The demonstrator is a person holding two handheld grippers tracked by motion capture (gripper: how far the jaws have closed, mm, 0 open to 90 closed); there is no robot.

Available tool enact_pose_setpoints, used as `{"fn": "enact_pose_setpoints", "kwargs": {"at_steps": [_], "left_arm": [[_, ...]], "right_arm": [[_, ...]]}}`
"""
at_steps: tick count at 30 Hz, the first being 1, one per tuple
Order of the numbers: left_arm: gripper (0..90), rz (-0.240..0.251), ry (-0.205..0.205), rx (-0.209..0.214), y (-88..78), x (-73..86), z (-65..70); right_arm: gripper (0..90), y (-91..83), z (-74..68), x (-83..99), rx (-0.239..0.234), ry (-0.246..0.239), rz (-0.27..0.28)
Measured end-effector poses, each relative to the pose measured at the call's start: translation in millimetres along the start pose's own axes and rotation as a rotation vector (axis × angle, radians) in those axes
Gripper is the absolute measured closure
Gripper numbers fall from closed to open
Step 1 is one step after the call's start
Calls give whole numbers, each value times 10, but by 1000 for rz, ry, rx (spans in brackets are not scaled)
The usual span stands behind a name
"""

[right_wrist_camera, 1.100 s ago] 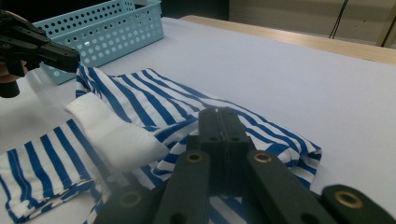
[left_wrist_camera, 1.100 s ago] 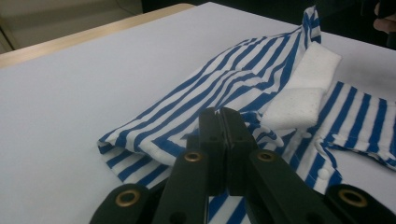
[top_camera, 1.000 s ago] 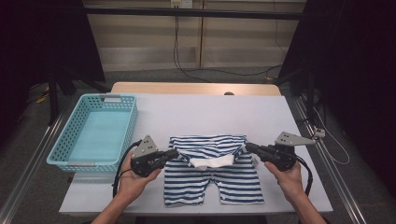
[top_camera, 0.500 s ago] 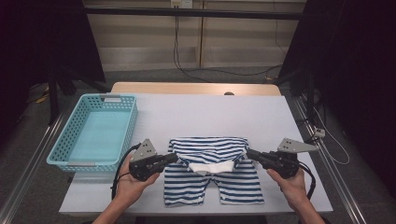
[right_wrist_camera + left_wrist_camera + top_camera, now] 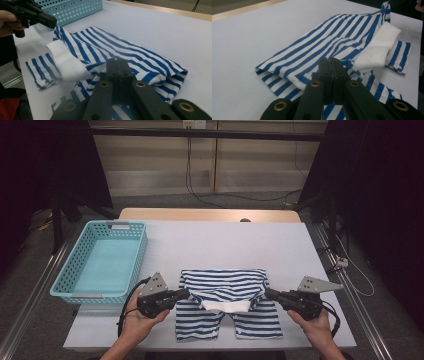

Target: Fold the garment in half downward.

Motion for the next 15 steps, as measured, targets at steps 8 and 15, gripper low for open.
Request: {"fn": "enact_pose_setpoints", "kwargs": {"at_steps": [8,15], "left_arm": [[888,0,-3,7,-2,-1,46],[888,-17,13,20,-58,55,143]], "right_arm": [[900,-18,-104,73,-19,-17,-27],[900,-71,-147,150,-34,-10,-32]]}}
Point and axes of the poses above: each handheld gripper's, and its own axes: y roughly forward along the jaws, x roughly out of its underside, z roughly to its right, the point moved 6 cm from there along y, roughly forward along the jaws, and after that the axes turned 11 degrees about -z, right-handed, at the moved point
